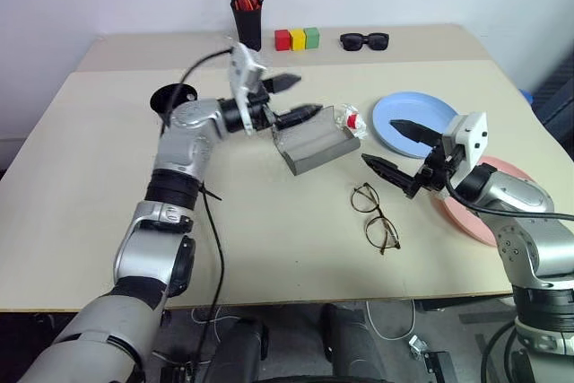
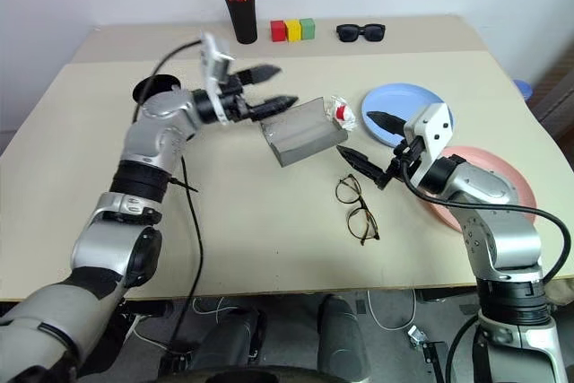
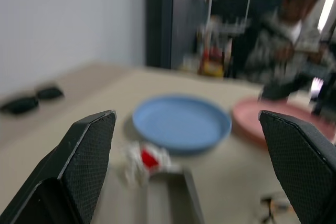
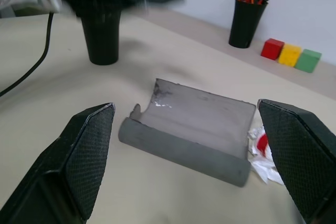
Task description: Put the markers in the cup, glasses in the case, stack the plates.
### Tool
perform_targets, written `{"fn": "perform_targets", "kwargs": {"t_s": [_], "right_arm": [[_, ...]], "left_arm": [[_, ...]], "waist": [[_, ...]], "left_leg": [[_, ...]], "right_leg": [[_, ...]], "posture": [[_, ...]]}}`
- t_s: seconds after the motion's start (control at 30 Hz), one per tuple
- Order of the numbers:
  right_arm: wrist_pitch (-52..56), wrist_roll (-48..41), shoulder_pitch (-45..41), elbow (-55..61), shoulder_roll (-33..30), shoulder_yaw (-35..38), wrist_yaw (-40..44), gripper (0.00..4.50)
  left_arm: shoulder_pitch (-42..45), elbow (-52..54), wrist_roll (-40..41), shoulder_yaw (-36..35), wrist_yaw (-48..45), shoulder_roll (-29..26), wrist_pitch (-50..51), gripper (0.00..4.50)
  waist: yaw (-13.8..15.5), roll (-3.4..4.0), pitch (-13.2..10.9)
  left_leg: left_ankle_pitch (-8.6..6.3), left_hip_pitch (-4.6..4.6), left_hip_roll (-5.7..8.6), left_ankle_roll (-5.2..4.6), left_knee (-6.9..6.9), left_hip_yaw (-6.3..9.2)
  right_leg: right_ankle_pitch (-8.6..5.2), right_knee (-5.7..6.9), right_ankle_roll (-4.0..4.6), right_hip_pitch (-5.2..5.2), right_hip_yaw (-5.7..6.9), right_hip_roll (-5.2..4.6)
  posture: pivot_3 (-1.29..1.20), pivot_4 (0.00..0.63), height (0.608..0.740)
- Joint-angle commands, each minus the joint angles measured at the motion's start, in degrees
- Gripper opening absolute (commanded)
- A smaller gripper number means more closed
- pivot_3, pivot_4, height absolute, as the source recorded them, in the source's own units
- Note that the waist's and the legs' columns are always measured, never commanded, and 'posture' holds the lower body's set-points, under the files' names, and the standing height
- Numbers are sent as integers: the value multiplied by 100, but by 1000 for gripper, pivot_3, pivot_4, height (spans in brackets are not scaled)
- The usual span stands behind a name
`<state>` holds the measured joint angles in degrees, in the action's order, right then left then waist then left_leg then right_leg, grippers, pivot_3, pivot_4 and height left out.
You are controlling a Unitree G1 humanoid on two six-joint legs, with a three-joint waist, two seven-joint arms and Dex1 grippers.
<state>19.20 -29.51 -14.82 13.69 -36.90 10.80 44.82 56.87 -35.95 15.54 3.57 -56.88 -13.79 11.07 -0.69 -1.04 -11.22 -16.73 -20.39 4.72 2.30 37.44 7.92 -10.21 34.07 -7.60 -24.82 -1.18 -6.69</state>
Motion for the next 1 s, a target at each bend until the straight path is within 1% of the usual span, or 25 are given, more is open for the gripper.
{"fn": "perform_targets", "kwargs": {"t_s": [0.03,0.13,0.2,0.33,0.43,0.53,0.63,0.87,1.0], "right_arm": [[-148,41,169,148,-105,350,-68,4474],[-137,23,360,281,-109,428,-114,4474],[-107,8,465,395,-94,451,-178,4474],[-86,-2,670,583,-116,498,-231,4474],[-76,11,798,638,-157,571,-243,4474],[-73,-13,847,682,-158,607,-272,4474],[-72,-18,837,709,-129,589,-313,4474],[-108,3,750,641,-109,523,-320,4474],[-137,28,696,585,-92,478,-298,4474]], "left_arm": [[66,-325,-368,205,487,339,-106,4472],[-35,-517,-656,421,626,573,-279,4472],[0,-730,-736,399,855,701,-289,4472],[-15,-1002,-997,561,901,749,-250,4472],[24,-1155,-1081,544,969,777,-231,4472],[25,-1267,-1202,666,839,782,-153,4472],[-2,-1217,-1174,672,747,875,60,3646],[-82,-1119,-1265,727,578,868,276,13],[-130,-962,-1257,696,415,715,396,13]], "waist": [[10,0,0],[23,-1,-1],[18,-1,-1],[-12,0,0],[9,0,0],[13,0,0],[13,0,0],[5,0,0],[2,0,0]], "left_leg": [[0,-3,0,0,1,0],[0,-6,3,0,2,1],[0,-5,3,0,1,2],[0,1,0,0,-2,-2],[0,-2,1,0,1,-2],[0,-2,3,0,2,-2],[0,-2,2,0,2,-2],[0,0,2,-1,1,-1],[0,0,2,-1,1,-1]], "right_leg": [[0,-2,0,0,0,0],[0,-6,0,2,0,-2],[0,-7,-1,2,0,-2],[-1,-5,-1,2,-1,-1],[-1,-5,-1,2,-1,-1],[-1,-6,-2,4,-1,-2],[-1,-6,-2,4,-1,-2],[-1,-6,-2,4,-1,-2],[-1,-6,-2,4,-1,-2]], "posture": [[0,150,740],[0,150,740],[0,150,740],[0,150,740],[0,150,740],[0,150,740],[0,150,740],[0,150,740],[0,150,740]]}}
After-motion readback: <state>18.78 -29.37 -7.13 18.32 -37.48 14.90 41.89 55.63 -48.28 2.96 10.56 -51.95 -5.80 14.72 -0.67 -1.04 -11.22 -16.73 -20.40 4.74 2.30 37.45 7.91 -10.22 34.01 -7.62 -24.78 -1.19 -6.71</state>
